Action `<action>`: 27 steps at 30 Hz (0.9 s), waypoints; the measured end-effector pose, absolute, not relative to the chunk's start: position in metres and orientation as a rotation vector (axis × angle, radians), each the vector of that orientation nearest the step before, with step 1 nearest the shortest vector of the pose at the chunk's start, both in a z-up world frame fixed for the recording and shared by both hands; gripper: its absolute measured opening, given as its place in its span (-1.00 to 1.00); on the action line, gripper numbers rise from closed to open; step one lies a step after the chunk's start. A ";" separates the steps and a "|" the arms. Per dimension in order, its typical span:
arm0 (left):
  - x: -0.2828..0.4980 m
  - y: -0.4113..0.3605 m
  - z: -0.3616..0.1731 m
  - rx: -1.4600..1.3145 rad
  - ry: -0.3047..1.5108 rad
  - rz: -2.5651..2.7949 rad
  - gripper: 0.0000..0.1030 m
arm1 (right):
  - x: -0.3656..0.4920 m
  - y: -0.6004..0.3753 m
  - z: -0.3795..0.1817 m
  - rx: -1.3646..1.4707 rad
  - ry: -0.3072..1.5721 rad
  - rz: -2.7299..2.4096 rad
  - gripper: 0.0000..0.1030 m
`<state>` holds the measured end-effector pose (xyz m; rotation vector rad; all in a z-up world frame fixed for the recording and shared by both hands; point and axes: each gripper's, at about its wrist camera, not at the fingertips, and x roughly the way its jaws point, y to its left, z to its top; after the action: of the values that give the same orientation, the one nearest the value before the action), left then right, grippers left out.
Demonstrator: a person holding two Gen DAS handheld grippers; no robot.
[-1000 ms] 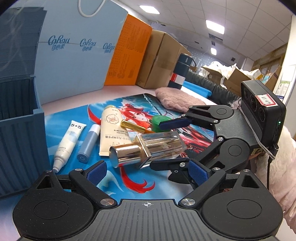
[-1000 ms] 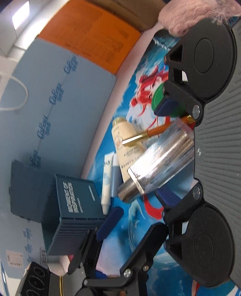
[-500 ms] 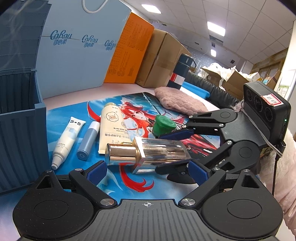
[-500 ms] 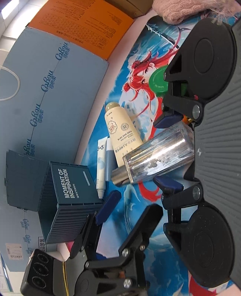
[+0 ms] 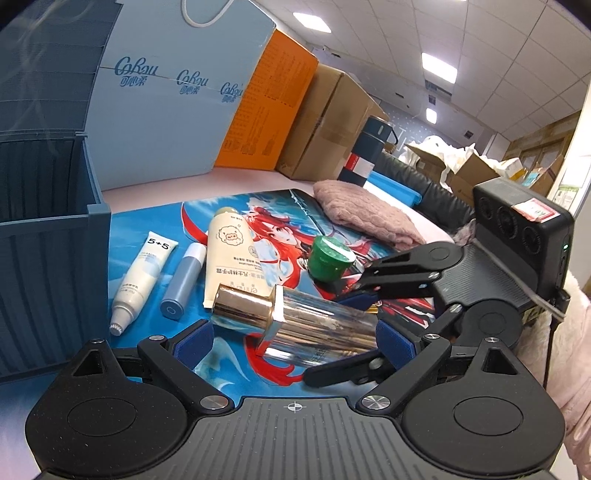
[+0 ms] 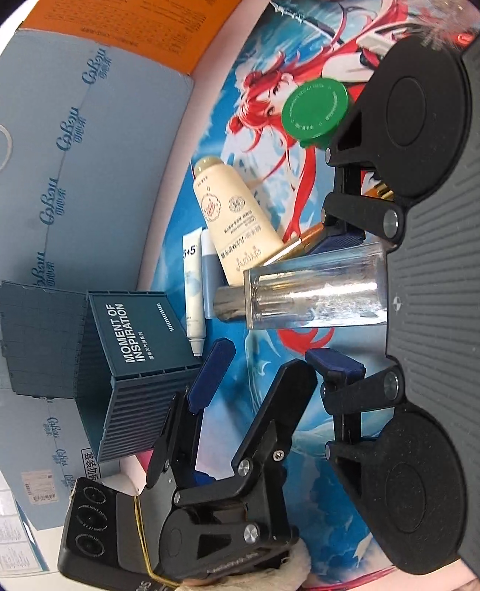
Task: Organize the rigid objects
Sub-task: 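Lower the right gripper onto the clear perfume bottle and grasp it, then lift the perfume bottle and lower it into the blue box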
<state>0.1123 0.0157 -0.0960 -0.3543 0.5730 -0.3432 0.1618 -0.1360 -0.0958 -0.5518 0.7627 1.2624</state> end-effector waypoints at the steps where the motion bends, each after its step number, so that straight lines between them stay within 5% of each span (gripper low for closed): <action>1: 0.112 0.016 -0.096 -0.359 0.573 -0.346 0.86 | 0.162 -0.133 -0.098 -0.554 0.768 1.263 0.00; 7: 0.113 0.019 -0.097 -0.390 0.580 -0.344 0.86 | 0.165 -0.125 -0.101 -0.532 0.769 1.235 -0.09; 9: 0.114 0.022 -0.097 -0.411 0.582 -0.346 0.86 | 0.163 -0.124 -0.099 -0.548 0.751 1.222 -0.32; 27: 0.103 0.034 -0.079 -0.534 0.498 -0.373 0.86 | 0.124 -0.155 -0.063 -0.476 0.613 1.138 -0.32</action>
<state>0.1027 0.0341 -0.0785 -0.5339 0.4984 -0.3730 0.1244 -0.1547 -0.0625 -0.4756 0.6125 1.1375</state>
